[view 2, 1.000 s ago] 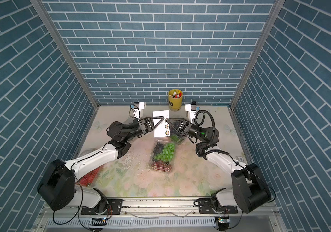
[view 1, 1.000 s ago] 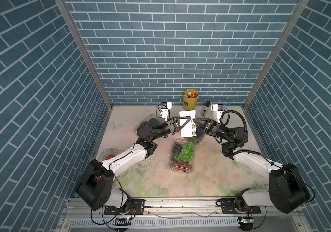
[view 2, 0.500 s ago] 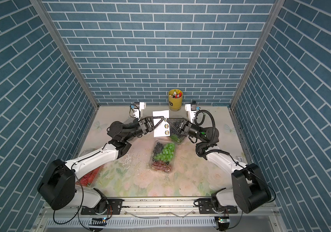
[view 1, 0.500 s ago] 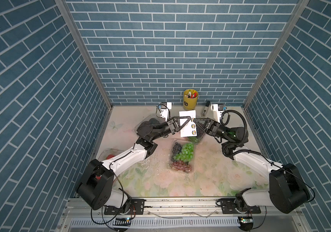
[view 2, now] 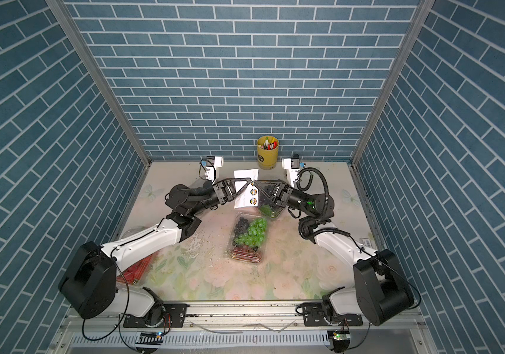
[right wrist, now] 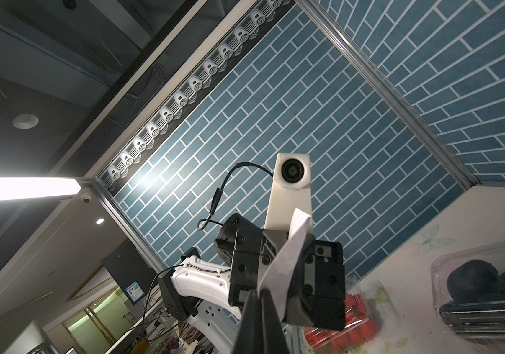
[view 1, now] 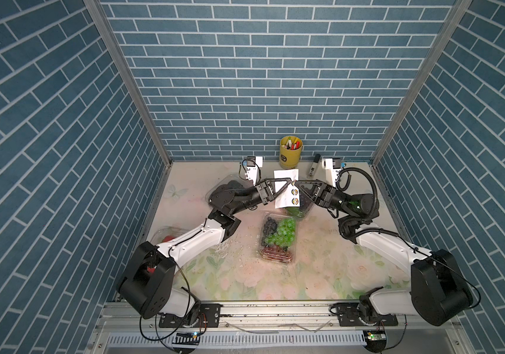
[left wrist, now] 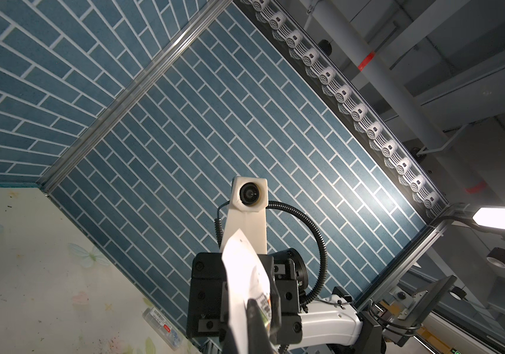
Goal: Label fruit boxes
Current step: Adjust the label sticker.
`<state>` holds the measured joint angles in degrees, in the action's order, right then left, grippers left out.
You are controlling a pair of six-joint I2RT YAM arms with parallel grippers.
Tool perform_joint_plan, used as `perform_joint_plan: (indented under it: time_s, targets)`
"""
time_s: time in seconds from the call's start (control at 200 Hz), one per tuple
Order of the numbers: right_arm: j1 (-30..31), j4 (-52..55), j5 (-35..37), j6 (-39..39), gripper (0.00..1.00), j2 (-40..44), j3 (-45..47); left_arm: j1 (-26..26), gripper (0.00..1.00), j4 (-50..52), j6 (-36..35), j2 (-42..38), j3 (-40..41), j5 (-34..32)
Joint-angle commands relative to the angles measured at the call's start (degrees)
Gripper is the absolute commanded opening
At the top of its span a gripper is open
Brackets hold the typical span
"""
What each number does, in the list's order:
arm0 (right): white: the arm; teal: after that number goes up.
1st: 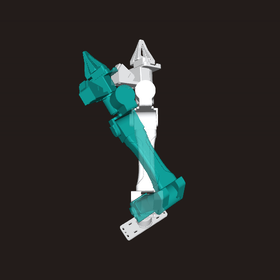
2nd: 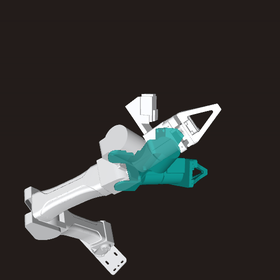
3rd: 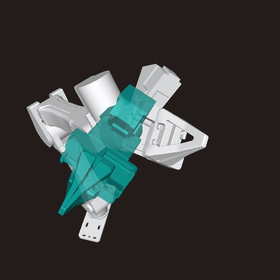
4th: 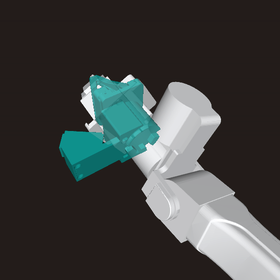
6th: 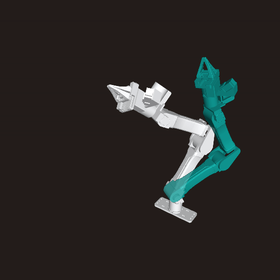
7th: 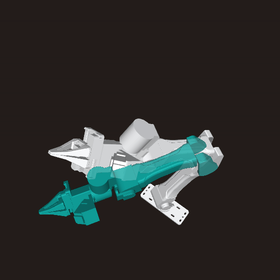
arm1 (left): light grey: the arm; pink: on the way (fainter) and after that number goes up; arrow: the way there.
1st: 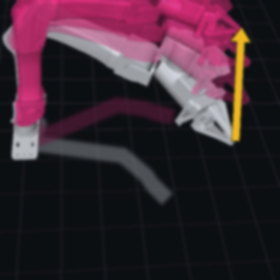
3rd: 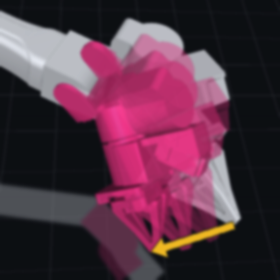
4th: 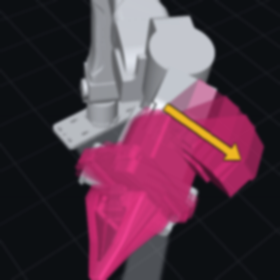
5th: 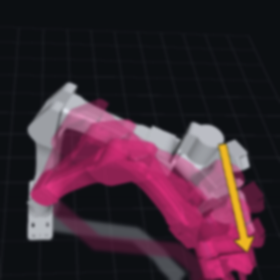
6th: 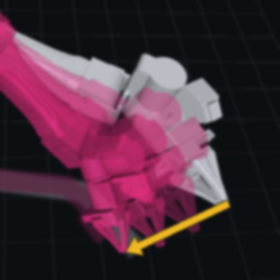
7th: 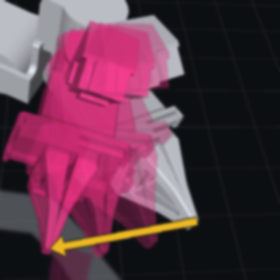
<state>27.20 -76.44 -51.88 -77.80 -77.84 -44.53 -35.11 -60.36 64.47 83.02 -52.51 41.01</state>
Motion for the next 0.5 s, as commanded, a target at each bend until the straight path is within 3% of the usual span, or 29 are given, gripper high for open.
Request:
perform_joint_plan:
  time_s: [0.0,0.125,0.23,0.495]
  targets:
    - [0.18,-3.27,-0.6,-1.48,0.0,0.69,-2.45,-0.31,0.0,0.17,-1.01,-0.55,0.52,1.46]
    - [0.13,-3.27,-0.33,-1.17,0.0,0.13,-1.89,-0.29,0.0,0.72,-1.1,-2.18,0.47,1.24]
    - [-0.31,-3.24,0.35,-0.91,0.0,0.32,-1.53,-0.31,0.26,1.35,-1.1,-3.5,1.28,0.52]
    - [-1.19,-3.01,1.36,-0.7,0.0,1.03,-1.35,-0.35,0.28,1.74,-2.59,-4.94,3.56,-0.68]
